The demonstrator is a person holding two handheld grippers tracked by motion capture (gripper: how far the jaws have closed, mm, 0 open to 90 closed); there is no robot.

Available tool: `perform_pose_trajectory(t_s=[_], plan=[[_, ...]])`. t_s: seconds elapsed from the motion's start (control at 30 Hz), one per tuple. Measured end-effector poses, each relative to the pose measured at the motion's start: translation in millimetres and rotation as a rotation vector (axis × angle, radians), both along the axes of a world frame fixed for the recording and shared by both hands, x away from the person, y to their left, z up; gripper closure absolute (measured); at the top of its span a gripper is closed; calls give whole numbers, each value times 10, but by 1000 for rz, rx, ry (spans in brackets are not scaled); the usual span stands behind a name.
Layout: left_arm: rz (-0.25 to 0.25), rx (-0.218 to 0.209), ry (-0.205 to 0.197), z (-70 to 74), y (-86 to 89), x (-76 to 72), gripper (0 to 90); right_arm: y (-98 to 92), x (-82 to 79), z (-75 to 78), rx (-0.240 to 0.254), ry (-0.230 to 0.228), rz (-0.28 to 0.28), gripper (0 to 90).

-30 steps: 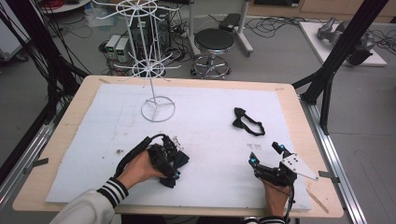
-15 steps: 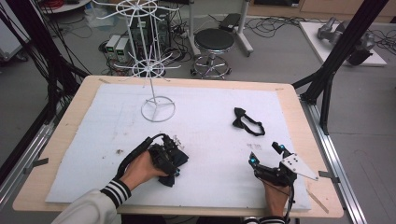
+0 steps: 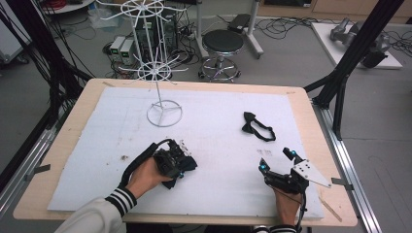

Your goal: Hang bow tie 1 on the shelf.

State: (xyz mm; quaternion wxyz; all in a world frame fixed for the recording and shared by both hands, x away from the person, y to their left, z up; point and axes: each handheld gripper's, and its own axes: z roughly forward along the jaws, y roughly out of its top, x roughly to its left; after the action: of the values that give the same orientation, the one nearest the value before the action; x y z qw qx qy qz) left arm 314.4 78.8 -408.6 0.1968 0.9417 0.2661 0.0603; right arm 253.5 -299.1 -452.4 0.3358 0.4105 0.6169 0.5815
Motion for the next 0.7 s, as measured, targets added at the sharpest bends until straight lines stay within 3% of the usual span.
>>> perform_pose_trajectory(t_s=[0.27, 0.53, 0.7], plan=[[-9, -40, -36, 68, 53, -11, 737, -1, 3, 1, -6, -5, 1, 42], [-1, -130, -97, 166, 151, -7, 737, 1, 0, 0, -3, -2, 2, 42], [6, -146, -126, 220, 225, -20, 738, 2, 0, 0, -7, -3, 1, 42]])
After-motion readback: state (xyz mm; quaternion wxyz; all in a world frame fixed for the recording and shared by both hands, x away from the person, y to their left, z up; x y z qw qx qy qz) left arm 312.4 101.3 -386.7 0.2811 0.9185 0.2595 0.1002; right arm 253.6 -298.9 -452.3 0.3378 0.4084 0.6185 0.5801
